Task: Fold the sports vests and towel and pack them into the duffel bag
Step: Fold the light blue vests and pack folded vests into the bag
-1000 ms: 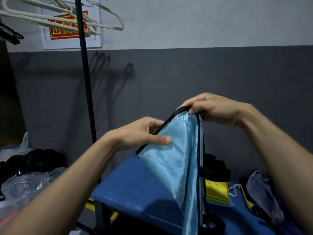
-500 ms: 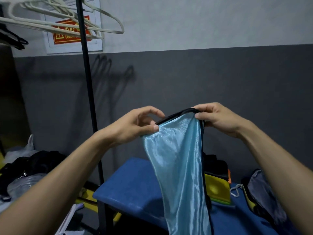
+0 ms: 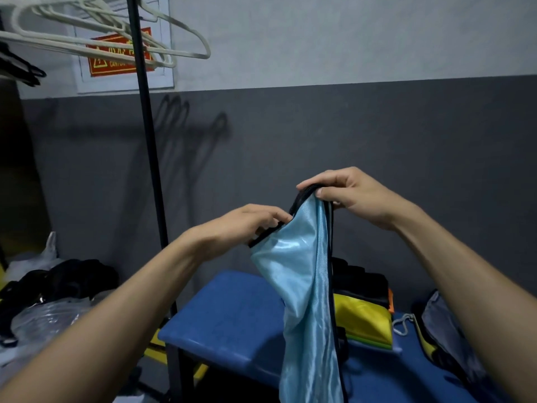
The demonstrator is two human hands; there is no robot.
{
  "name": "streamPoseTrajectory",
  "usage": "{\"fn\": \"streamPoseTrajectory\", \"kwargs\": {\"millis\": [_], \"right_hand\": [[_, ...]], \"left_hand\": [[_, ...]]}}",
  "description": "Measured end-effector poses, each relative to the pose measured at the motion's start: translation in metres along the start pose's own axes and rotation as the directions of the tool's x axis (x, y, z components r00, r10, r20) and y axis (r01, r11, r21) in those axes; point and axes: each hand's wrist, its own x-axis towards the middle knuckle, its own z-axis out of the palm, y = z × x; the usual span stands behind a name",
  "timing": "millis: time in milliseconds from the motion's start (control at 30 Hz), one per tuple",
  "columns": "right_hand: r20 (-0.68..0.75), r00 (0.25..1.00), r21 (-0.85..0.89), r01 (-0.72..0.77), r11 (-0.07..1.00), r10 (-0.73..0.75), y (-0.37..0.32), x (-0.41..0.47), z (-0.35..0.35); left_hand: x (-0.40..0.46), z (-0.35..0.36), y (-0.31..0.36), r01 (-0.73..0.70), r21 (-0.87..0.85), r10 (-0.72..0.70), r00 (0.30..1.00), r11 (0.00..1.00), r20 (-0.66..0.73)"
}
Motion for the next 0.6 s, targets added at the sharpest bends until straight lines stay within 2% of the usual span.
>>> {"fn": "streamPoseTrajectory", "kwargs": {"millis": [167, 367, 600], "right_hand": [[0.010, 1.000, -0.022, 0.011, 1.000, -0.011, -0.003, 0.005, 0.006], [-0.021, 1.000, -0.030, -0.016, 0.999, 0.016, 0.001, 0.002, -0.002], [-0.098, 0.993, 0.045, -0.058, 0.997, 0.062, 0.020, -0.004, -0.017]], "left_hand": [[0.009, 0.009, 0.005, 0.067, -0.214, -0.041, 0.992, 0.975, 0.123], [0.000, 0.009, 0.000, -0.066, -0.067, 0.073, 0.991, 0.996, 0.115], [-0.024, -0.024, -0.004, -0.091, 0.004, 0.091, 0.994, 0.996, -0.055]]}}
